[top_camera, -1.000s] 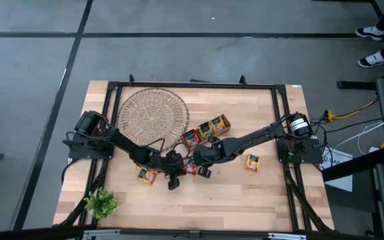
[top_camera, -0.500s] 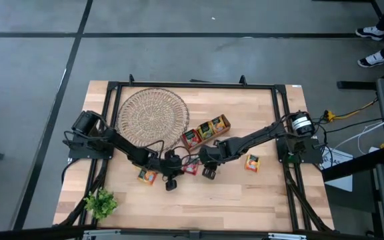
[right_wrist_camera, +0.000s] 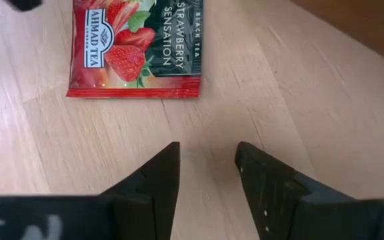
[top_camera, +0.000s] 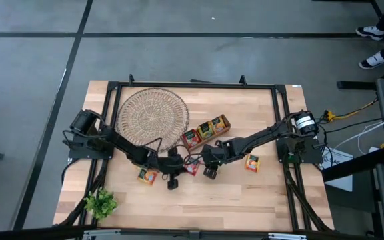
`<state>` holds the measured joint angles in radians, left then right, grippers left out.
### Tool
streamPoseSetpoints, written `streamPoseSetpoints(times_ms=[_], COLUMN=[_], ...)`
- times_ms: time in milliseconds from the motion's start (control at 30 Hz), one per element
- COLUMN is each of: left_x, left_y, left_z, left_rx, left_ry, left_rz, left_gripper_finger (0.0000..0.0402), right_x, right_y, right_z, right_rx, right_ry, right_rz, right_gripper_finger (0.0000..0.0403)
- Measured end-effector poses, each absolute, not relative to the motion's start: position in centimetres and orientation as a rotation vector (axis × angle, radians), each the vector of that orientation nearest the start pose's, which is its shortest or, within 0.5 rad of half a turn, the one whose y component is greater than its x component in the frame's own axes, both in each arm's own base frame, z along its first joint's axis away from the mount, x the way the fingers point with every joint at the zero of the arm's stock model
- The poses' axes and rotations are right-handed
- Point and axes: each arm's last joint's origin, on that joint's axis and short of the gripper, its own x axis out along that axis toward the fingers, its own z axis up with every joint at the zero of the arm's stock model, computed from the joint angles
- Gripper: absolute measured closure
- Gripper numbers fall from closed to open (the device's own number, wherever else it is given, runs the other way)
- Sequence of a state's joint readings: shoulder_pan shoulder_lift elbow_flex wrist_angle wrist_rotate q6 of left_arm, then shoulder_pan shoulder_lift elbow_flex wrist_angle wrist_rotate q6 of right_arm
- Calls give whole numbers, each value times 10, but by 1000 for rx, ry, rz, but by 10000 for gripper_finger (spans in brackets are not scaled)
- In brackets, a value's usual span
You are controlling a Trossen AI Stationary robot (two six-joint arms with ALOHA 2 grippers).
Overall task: Pick & Place Tea
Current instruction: Put the red tea bag into the left section of the wooden organizer
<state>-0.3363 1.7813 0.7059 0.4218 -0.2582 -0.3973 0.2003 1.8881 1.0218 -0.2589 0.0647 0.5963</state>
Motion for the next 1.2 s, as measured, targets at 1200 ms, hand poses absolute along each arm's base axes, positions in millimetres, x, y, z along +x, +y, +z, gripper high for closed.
streamPoseSetpoints(times_ms=[1200], left_x=[302], left_y=[-85], left_z=[92], left_rx=[-330], left_ry=[819], left_rz=[83], left_gripper_finger=[399], right_x=[362], right_y=[60], right_z=[127], right_rx=[611], right_ry=[989], right_rz=[66], right_gripper_finger=[246])
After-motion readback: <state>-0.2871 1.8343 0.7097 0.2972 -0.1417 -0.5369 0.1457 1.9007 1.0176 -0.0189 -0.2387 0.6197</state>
